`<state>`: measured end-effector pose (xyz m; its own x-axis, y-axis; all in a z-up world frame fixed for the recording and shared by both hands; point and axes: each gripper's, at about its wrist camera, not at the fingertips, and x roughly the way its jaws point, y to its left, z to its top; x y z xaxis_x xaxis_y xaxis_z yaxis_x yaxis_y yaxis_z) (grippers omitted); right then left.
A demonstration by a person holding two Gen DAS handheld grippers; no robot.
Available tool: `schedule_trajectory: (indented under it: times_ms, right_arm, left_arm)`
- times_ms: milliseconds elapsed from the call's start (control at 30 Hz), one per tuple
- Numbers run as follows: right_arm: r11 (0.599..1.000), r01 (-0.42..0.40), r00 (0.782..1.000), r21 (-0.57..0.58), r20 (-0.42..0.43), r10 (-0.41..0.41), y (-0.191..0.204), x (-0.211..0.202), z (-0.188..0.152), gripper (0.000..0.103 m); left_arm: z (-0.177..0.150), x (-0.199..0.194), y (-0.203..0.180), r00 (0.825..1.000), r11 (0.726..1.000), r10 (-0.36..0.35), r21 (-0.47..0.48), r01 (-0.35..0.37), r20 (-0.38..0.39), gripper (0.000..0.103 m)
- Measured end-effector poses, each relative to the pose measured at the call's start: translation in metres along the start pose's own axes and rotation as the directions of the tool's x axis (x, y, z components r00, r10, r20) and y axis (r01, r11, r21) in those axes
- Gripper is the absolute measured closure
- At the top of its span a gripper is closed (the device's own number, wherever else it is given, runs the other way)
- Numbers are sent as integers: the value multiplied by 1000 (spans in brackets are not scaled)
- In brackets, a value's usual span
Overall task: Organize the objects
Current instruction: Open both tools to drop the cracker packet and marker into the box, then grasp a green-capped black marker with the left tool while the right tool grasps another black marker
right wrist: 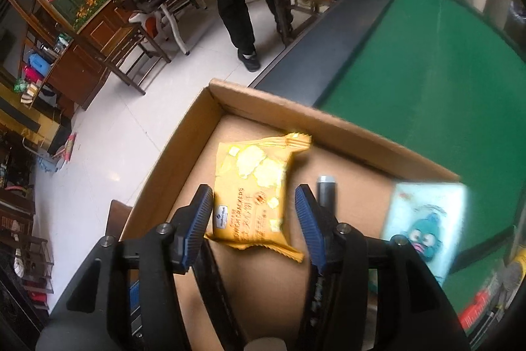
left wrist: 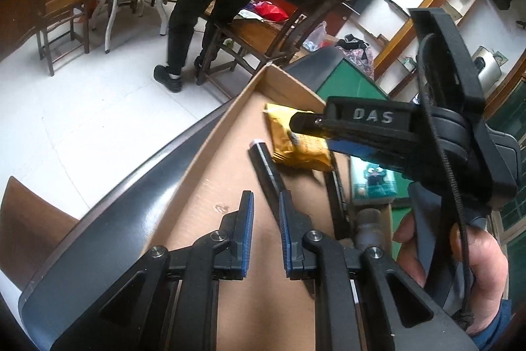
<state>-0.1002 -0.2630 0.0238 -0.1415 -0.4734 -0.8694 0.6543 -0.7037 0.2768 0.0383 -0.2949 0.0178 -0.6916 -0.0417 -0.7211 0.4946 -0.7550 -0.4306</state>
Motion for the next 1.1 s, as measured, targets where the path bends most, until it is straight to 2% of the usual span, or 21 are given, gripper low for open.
schedule_trajectory:
  times_ms: [133, 267, 400, 533, 633, 700, 733, 800, 900, 1000, 1100]
  right_arm:
    - [998, -45, 998, 31, 36, 44, -8, -20, -10, 52]
    - [990, -114, 989, 84, 100, 105, -25, -53, -39, 52]
    - [983, -133, 983, 130, 146, 113, -58, -89, -76, 52]
    - [978, -111, 976, 177, 205, 73, -104, -134, -124, 52]
    - [972, -79, 968, 223, 252, 21, -143, -165, -160, 52]
    - [962, -73, 958, 263, 287, -6, -169, -181, -181, 47]
    - [954, -90, 951, 285, 311, -3, -181, -188, -194, 46]
    - [939, -116, 944, 323, 329, 3, -201, -190, -207, 44]
    - [913, -155, 946, 376, 324, 27, -233, -187, -216, 44]
    - [891, -197, 942, 408, 331, 57, -258, -191, -229, 44]
    - [873, -239, 934, 425, 347, 86, -262, -194, -233, 44]
  left_arm:
    - [-4, -7, -15, 1000, 998, -18, 55, 18, 3, 90]
    - [-11, -14, -43, 998, 988, -67, 141, 67, -3, 90]
    - [-19, -15, -83, 992, 958, -118, 259, 125, -42, 90]
    - [-19, -3, -137, 989, 900, -122, 410, 146, -85, 90]
    - [-18, 19, -182, 989, 840, -79, 525, 134, -126, 90]
    - [-20, 40, -207, 985, 811, -65, 567, 144, -158, 90]
    - [-20, 52, -217, 982, 804, -50, 576, 147, -181, 90]
    - [-17, 73, -229, 977, 810, -36, 566, 153, -211, 90]
    - [-16, 99, -239, 977, 817, 22, 567, 105, -213, 90]
    - [-15, 122, -248, 973, 799, 70, 597, 77, -219, 90]
    - [-16, 143, -257, 969, 772, 96, 631, 73, -229, 90]
